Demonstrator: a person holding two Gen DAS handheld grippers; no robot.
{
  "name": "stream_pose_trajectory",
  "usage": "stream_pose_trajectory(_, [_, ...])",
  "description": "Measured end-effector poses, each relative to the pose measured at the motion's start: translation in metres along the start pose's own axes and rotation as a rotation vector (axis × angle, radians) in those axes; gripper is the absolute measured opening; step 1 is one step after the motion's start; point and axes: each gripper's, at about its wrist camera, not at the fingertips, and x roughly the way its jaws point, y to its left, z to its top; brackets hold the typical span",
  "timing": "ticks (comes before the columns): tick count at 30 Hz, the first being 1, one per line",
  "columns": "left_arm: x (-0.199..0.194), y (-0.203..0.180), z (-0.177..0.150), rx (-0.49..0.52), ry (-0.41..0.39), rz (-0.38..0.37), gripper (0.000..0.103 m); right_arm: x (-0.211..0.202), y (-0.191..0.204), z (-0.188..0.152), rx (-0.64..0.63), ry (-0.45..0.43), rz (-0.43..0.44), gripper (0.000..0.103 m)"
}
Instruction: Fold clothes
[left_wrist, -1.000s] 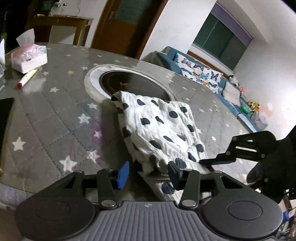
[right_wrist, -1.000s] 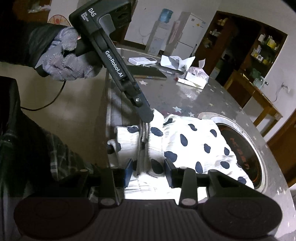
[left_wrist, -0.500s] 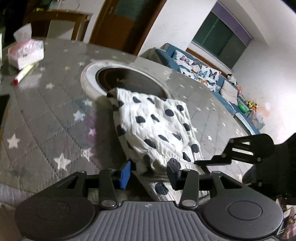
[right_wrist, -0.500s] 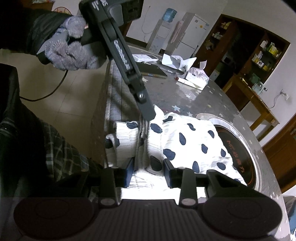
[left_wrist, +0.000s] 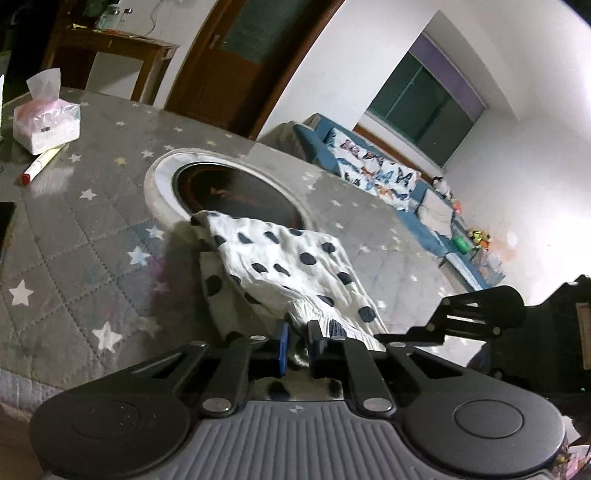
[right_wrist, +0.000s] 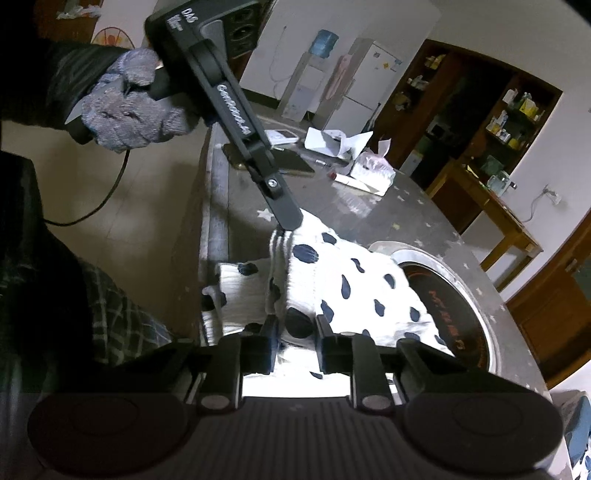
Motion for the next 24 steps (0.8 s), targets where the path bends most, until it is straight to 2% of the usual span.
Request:
stream_pose_trajectory(6, [0.011, 0.000, -0.018, -0.017, 0.068, -0.001, 0.008, 0.003, 0.008, -0.014, 0.021, 0.035, 0.046, 0.020])
stream_pose_trajectory(10, [0.015, 0.002, -0.020, 0.010, 0.092, 0.022, 0.010, 0.006, 0.006, -0.019, 0.061, 0.038, 0.086, 0.035])
stream_pose_trajectory(17, [-0.007, -0.008, -0.012, 0.129, 0.046, 0.075, 0.016, -0.017, -0.025, -0.015, 0.239, -0.032, 0.138, 0.037])
stream_pose_trajectory(21, [-0.011, -0.015, 0.003, 0.162, -0.022, 0.054, 0.016, -0.012, -0.040, -0.009, 0.311, -0.071, 0.111, 0.037])
stream_pose_trajectory(24, [0.006, -0.022, 0.008, 0.191, -0.029, 0.026, 0.015, 0.005, -0.044, -0.008, 0.346, -0.067, 0.100, 0.036])
